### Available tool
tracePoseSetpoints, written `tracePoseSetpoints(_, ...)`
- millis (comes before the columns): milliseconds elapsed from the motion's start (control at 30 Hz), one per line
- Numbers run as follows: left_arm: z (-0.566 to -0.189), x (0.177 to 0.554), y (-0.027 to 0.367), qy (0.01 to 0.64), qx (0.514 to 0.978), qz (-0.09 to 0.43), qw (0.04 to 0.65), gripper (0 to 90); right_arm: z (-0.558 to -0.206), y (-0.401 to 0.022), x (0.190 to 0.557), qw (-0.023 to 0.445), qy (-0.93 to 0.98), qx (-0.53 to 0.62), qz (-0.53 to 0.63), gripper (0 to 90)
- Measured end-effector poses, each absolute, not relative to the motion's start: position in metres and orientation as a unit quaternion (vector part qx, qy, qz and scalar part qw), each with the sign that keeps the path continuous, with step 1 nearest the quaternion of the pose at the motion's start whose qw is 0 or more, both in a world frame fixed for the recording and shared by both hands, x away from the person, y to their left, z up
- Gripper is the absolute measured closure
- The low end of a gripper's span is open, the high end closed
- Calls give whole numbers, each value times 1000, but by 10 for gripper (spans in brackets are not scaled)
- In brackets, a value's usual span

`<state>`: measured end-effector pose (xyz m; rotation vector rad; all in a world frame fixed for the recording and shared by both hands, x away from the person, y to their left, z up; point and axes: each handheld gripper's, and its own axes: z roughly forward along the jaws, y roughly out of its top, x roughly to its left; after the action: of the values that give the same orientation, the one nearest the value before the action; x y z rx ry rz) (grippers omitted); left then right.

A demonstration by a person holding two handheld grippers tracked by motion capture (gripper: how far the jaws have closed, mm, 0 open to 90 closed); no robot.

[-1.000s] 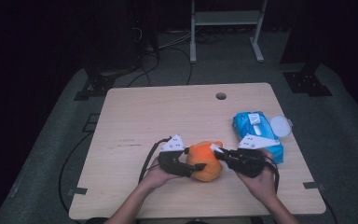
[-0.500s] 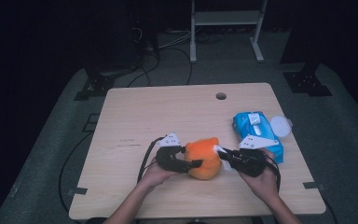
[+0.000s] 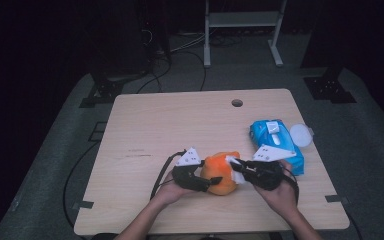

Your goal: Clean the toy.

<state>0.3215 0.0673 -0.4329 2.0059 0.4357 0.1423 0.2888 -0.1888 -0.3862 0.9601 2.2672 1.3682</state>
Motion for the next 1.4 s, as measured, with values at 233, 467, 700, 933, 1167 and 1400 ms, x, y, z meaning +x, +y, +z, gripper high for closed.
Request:
tracePoseSetpoints(233,-435,321,63,179,834,52,519,180,-389,-201,293,137,788,356,483,815)
tracePoseSetpoints(467,-437,313,56,168,837,67,517,252,-380,-169,275,109,808,299,497,815)
tracePoseSetpoints(700,-437,312,56,157,838,62,518,260,-381,-184,285,133,802,316,490,814)
tracePoseSetpoints(933,-430,311,54,168,829,97,524,316,-383,-197,291,133,791,343,489,814)
tracePoseSetpoints(1167,-427,308,56,168,831,194,494,323,-376,-177,284,128,798,311,500,814)
tracePoseSetpoints(1400,-435,307,50,167,835,167,496,265,-384,-159,278,107,808,293,500,814)
